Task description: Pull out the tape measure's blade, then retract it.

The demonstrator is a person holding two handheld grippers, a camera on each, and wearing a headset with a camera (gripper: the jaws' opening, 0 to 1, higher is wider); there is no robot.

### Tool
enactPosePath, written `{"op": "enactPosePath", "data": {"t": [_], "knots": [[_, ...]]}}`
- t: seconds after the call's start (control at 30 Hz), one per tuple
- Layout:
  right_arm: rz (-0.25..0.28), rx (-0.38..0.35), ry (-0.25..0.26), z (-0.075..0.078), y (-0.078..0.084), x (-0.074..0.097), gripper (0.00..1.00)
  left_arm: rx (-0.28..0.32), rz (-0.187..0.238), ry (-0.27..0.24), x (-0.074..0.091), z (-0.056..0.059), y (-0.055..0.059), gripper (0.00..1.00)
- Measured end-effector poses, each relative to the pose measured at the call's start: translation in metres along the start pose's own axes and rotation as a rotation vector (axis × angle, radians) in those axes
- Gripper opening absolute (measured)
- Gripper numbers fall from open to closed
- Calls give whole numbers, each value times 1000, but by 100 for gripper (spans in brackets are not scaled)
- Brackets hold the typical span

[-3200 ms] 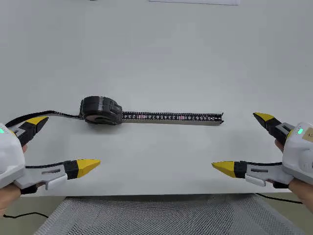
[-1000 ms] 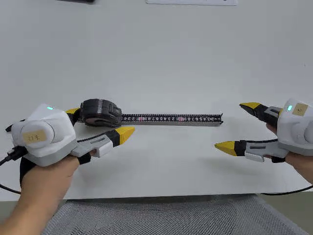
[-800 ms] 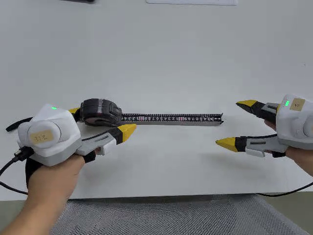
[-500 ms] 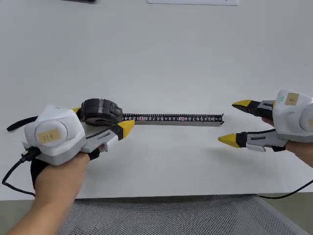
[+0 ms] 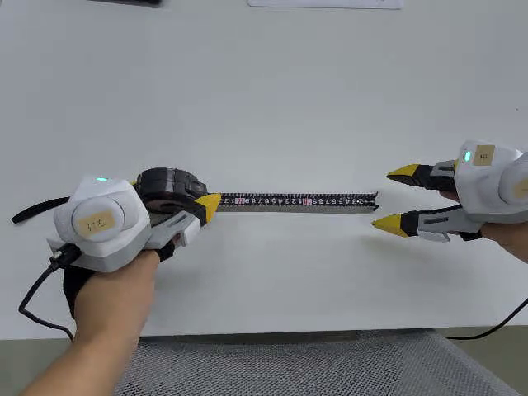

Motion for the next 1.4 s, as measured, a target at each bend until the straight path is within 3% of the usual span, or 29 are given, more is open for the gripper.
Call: {"op": "enactPosePath", "data": {"t": [0.6, 1.4], "knots": [[-37, 66, -56, 2, 0, -7, 35, 29, 7, -49, -2, -5, -1, 62], [-116, 156, -135, 5, 0, -18, 18, 38, 2, -45, -2, -7, -1, 61]]}}
Point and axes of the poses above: the centre of the closed fingertips' face, and the gripper's own axes: x roughly backward along the fingers, z roughly to its right, y roughly out of its underside, the point moved 6 cm from there along x, roughly backward along the fingers, and after that the axes turned 5 degrees about z, right-handed, at the moved point
